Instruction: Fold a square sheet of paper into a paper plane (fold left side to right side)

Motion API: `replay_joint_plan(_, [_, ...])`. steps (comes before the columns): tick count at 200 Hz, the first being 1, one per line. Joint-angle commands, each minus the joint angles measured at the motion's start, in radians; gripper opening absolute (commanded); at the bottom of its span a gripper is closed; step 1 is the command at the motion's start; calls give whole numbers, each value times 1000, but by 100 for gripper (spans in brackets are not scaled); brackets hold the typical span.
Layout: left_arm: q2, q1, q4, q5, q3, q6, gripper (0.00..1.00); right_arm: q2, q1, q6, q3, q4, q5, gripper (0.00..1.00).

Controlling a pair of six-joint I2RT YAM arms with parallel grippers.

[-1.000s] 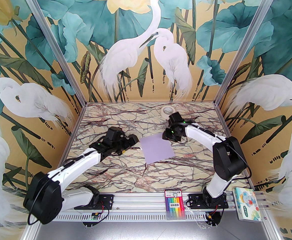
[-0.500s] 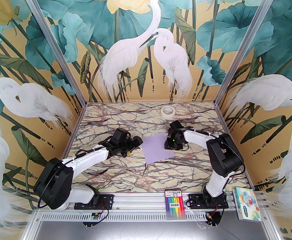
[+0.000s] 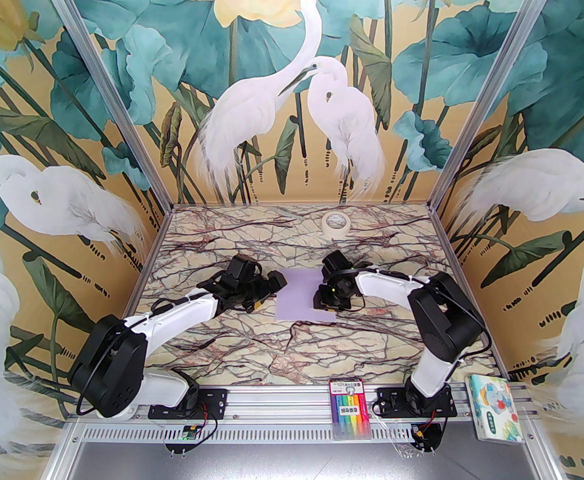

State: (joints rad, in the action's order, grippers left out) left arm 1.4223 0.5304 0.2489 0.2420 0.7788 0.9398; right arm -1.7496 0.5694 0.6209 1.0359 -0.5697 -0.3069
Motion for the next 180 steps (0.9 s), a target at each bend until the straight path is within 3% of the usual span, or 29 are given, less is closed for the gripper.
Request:
replay_joint_plan(1, [47, 5, 2, 7, 40, -54, 98, 17, -17, -14, 52, -25, 54, 30])
replay_joint_plan(36, [118, 5, -20, 9, 74, -98, 93, -27, -66, -27, 81, 4, 67, 0])
replay_joint_plan(134, [295, 18, -26, 54, 176, -175, 88, -130, -79, -34, 82, 23, 116, 0])
replay_joint_plan(180, [370, 61, 67, -9, 238, -199, 88, -121, -80, -29, 66, 38, 105, 0])
